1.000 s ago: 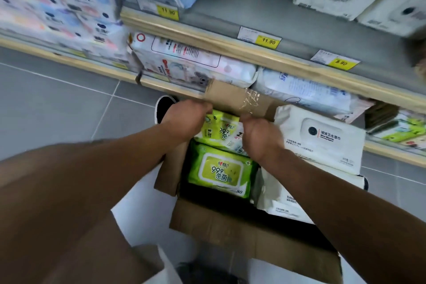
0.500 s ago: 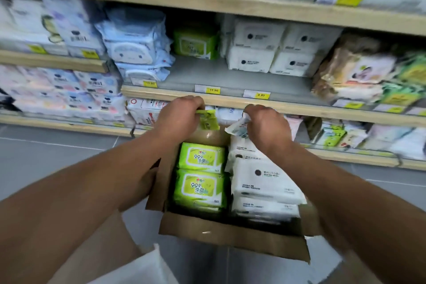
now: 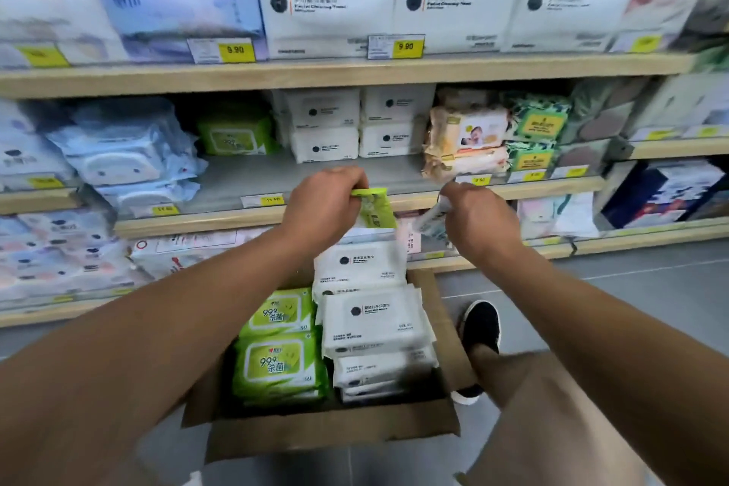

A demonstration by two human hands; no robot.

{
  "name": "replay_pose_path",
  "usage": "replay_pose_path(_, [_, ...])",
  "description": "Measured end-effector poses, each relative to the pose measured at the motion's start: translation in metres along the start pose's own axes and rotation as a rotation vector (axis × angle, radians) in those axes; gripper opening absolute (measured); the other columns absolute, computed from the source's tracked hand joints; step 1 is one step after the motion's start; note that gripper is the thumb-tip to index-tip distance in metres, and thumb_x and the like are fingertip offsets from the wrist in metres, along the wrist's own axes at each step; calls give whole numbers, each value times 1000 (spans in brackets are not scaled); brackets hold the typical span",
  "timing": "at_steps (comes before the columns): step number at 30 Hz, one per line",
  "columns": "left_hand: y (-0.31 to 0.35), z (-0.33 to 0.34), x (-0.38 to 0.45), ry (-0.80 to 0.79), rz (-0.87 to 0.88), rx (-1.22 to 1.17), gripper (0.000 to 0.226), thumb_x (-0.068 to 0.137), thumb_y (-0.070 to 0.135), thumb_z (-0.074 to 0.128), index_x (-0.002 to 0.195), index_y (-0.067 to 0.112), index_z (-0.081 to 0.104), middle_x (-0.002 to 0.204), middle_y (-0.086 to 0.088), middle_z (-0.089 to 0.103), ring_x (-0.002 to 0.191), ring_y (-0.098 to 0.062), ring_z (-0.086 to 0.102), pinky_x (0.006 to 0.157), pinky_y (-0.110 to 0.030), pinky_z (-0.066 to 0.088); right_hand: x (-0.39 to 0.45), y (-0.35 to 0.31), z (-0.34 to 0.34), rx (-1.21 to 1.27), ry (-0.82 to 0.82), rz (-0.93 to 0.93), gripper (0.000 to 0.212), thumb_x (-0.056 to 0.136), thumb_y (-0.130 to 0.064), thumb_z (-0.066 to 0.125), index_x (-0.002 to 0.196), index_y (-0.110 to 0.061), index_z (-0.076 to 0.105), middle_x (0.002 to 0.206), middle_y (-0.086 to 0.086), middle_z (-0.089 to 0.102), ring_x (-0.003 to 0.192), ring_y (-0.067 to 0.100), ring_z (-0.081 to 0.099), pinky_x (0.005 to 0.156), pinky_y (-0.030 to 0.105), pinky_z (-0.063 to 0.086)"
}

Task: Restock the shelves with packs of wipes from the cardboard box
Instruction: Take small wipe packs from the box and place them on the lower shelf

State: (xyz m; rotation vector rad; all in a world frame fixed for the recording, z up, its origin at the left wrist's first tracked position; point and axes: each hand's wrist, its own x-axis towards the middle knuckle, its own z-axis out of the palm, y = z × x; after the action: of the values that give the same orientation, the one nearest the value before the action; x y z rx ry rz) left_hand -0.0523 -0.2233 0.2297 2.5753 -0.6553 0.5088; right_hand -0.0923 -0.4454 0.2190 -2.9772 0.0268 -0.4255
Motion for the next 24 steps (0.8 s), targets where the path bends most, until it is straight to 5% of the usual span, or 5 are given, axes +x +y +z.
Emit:
replay_pose_path(7, [50,60,43,-80,58,-72,12,82,12,60,91,19,62,91,-1,67,88,-25,58,74,-37,48,-8,80,16,15,70,92,26,80,-3,53,103,-14,61,100,13,63,91,36,59,62,35,44])
replay_pose_path(12, [69,128,67,-136,29,-164,15,79,12,66,93,19,64,94,-1,70,90,-25,63,77,-40,52,-7,138,51,12,96,135,24,76,2,52,93,-12,62,89,14,63,83,37,58,58,31,32])
replay_pose_path(17, [70,196,79,-223,4,-188,16,79,14,67,93,20,64,93,-1,71,89,-25,63,76,-36,51,7,191,100,26,106,203,23,76,0,56,92,-13,67,85,15,66,76,38,61,61,38,50])
replay_pose_path(24, [55,293,90,-311,-72,-232,15,77,10,68,88,19,65,88,0,69,85,-24,63,73,-36,50,40,241,180,0,107,219,26,70,2,64,90,-12,71,81,13,69,76,37,62,68,38,48])
